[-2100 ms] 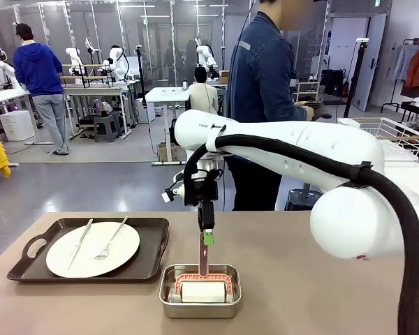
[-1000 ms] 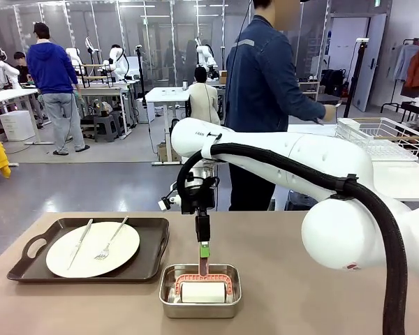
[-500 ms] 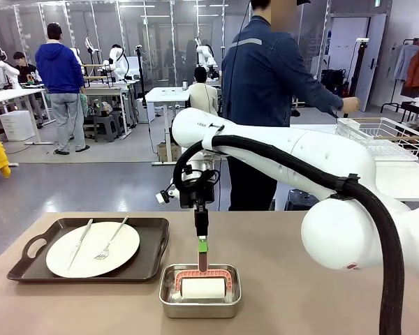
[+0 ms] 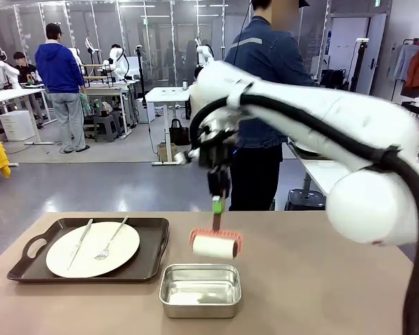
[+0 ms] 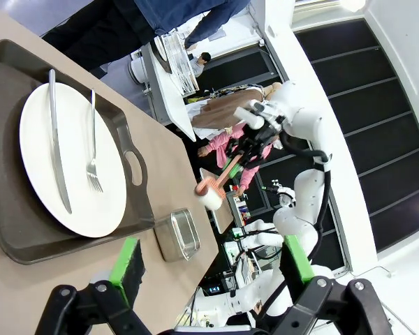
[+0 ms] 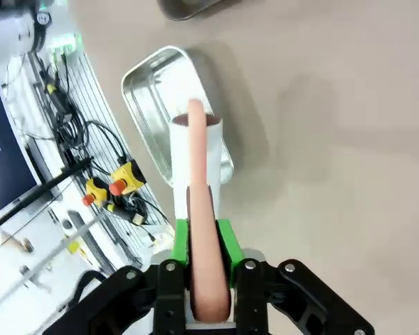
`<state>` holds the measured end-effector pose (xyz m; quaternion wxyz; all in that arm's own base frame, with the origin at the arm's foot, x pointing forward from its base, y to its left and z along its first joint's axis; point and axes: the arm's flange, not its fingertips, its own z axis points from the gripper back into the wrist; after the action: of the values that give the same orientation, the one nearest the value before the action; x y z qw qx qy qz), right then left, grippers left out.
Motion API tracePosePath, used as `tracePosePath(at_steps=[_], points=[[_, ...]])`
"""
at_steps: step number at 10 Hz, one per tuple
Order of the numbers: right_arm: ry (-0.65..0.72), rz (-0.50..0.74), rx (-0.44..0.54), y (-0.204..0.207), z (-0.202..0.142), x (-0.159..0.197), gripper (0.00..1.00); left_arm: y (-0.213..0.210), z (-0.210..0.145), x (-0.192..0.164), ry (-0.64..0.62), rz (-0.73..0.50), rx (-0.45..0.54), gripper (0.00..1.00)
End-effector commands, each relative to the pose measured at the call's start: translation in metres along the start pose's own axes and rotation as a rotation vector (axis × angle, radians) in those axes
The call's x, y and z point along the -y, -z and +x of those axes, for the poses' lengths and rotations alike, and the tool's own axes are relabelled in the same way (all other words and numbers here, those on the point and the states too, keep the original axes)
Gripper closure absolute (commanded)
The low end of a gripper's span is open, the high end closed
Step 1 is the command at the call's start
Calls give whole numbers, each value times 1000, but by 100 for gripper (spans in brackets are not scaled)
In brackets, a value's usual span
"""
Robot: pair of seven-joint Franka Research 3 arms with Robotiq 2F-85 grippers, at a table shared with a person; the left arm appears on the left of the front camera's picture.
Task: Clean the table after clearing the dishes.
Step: When the left (or right) Handle tray is removed, use the left hand (or right hand) to clean the left (or right) side of the table with the Lint Roller.
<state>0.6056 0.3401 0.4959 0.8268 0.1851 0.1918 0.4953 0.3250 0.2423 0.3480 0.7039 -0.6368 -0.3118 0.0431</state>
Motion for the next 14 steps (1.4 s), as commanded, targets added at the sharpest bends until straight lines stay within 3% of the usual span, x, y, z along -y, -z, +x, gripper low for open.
tracePosePath(at_steps=[1,5,7,9,12,14], points=[[307,38,196,51,-122,-16,100,-5,-1,1,15,-10,-10,0],[655,192,421,84,-203,6,100,-5,-1,1,15,-10,-10,0],[852,278,640,103,-236,17,100,-5,-1,1,15,-10,-10,0],[957,271,745,116,-251,22,100,-5,-1,1,15,-10,-10,0],[1006,172,874,117,-260,23,100,-5,-1,1,15,-10,-10,0],[943,120,878,112,-251,27,100,-5,-1,1,15,-10,-10,0]])
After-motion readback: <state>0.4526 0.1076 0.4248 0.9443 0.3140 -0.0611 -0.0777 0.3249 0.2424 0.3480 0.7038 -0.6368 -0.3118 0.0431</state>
